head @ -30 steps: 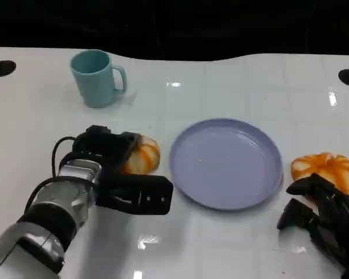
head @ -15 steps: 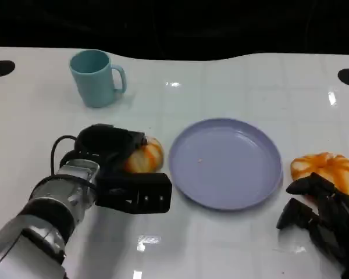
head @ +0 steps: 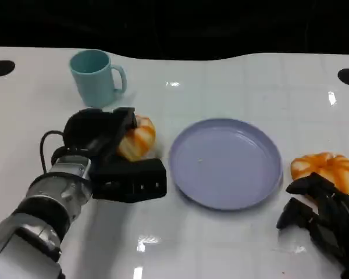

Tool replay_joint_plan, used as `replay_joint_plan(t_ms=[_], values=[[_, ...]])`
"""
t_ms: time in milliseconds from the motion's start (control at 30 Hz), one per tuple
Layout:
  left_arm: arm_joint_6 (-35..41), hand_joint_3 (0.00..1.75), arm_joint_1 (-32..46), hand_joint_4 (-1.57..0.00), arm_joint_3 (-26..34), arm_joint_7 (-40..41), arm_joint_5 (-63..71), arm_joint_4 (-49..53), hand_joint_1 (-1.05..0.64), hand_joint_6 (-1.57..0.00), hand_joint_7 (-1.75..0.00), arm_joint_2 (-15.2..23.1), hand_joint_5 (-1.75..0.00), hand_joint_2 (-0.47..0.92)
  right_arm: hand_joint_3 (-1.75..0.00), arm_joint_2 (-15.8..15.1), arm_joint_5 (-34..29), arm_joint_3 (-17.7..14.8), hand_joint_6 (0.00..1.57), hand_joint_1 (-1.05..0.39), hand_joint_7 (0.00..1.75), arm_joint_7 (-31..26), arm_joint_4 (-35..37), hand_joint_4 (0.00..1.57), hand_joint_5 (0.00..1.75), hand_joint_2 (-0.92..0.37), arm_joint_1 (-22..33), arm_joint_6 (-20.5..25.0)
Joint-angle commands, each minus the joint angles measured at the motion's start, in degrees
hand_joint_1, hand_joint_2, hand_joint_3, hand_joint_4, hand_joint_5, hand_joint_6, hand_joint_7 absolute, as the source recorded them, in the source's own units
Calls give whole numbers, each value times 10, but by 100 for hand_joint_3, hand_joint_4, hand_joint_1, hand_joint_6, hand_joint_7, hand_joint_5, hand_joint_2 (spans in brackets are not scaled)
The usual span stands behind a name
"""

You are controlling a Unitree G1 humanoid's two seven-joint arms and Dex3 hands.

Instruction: Grasp the bread from the table and place it into the plate.

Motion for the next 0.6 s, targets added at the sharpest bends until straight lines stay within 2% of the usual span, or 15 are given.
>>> replay_joint_plan(t_ms=[33, 67, 133, 167, 200, 267, 367, 467, 600], values=[[-12, 25, -1, -84, 20, 24, -22, -15, -19, -56, -174, 6, -175, 92, -26, -3, 4, -3, 59, -52, 126, 0, 9, 64, 159, -92, 9, 2], [-17, 26, -2, -84, 26, 22, -28, -20, -19, -55, -174, 4, -175, 92, -25, -3, 4, -2, 59, -53, 126, 0, 9, 64, 160, -92, 9, 2], [-50, 38, -2, -86, 29, 29, -36, -33, -18, -59, -174, 3, -175, 85, -25, -4, 0, -1, 59, -53, 126, -6, 5, 64, 160, -92, 11, 3], [-60, 55, -2, -87, 30, 31, -38, -36, -18, -61, -174, 3, -175, 75, -25, -4, -1, 0, 59, -53, 126, -7, 3, 64, 160, -92, 11, 3], [-77, 62, -4, -87, 28, 32, -37, -40, -18, -61, -174, 3, -175, 71, -25, -4, -1, 0, 59, -53, 126, -7, 5, 64, 160, -92, 11, 4], [-94, 88, -7, -86, 27, 31, -36, -43, -20, -61, -175, 2, -175, 61, -25, -4, 0, -1, 59, -53, 126, -6, 7, 64, 160, -92, 10, 4], [-121, 96, -14, -86, 30, 20, -41, -45, -21, -61, -175, -3, -175, 58, -25, -6, -4, 1, 59, -53, 126, -8, 7, 64, 160, -92, 9, 2], [-158, 95, -31, -84, 30, -8, -52, -47, -18, -66, -170, -15, -175, 62, -26, -8, -7, 3, 59, -54, 126, -8, 10, 63, 159, -92, 8, -1], [-164, 105, -45, -89, 24, -11, -50, -43, -18, -70, -174, -36, -175, 57, -24, -7, 0, 1, 59, -54, 126, -2, 12, 64, 160, -92, 6, 5]])
